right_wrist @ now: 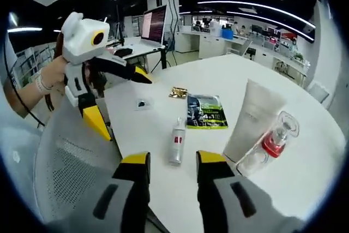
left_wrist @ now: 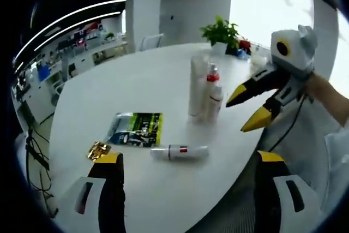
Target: Arrange the skincare products in the storage area until every visible bottle or jar stands upright without overlapping.
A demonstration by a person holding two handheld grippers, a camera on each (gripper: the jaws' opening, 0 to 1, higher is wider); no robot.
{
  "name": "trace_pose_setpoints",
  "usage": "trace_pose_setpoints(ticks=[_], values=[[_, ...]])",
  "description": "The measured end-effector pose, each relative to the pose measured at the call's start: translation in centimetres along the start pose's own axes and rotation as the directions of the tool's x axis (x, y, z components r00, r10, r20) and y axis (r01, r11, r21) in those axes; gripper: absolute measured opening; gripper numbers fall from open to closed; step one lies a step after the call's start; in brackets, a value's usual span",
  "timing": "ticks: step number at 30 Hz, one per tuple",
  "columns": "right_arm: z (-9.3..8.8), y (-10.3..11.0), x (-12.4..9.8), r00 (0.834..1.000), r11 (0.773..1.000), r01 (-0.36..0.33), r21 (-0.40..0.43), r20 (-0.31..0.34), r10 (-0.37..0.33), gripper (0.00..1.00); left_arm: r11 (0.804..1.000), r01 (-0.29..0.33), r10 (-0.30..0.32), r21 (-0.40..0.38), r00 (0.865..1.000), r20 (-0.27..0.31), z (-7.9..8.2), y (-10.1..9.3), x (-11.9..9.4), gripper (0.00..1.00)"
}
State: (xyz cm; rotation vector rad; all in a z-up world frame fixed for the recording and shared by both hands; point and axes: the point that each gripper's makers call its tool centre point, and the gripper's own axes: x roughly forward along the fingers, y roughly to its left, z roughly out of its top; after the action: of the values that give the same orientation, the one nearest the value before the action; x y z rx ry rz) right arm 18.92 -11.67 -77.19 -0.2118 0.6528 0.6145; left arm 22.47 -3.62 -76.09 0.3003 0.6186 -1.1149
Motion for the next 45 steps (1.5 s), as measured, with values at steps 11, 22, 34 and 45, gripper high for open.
trace_pose_setpoints(ticks=[11,22,34,45], values=[[-1.1,-0.1,4.5,0.992,0.998,-0.053,-0.019,-0.118,0.050,0.34,0.999,0.007,-0.007,-0.033,1.000,0.002,-0.2,0.1,0.5,0.97],[-2.9,-0.1,9.2,0.963,0.996,-0.083,0.017,-0.255,0.085,0.35,0.998,0.021,-0.022,-0.066,0.999,-0.025,-1.3,0.0,1.2,0.97],[-4.3,-0.6,11.5,0.929,0.993,-0.100,-0.061,-0.364,0.071,0.32,0.993,0.029,-0.033,-0.113,0.999,-0.035,-2.1,-0.2,1.3,0.97],[-4.6,-1.4,11.9,0.915,0.989,-0.111,-0.094,-0.398,0.065,0.24,0.990,0.041,-0.045,-0.135,0.999,-0.023,-1.8,-0.4,1.8,0.97]])
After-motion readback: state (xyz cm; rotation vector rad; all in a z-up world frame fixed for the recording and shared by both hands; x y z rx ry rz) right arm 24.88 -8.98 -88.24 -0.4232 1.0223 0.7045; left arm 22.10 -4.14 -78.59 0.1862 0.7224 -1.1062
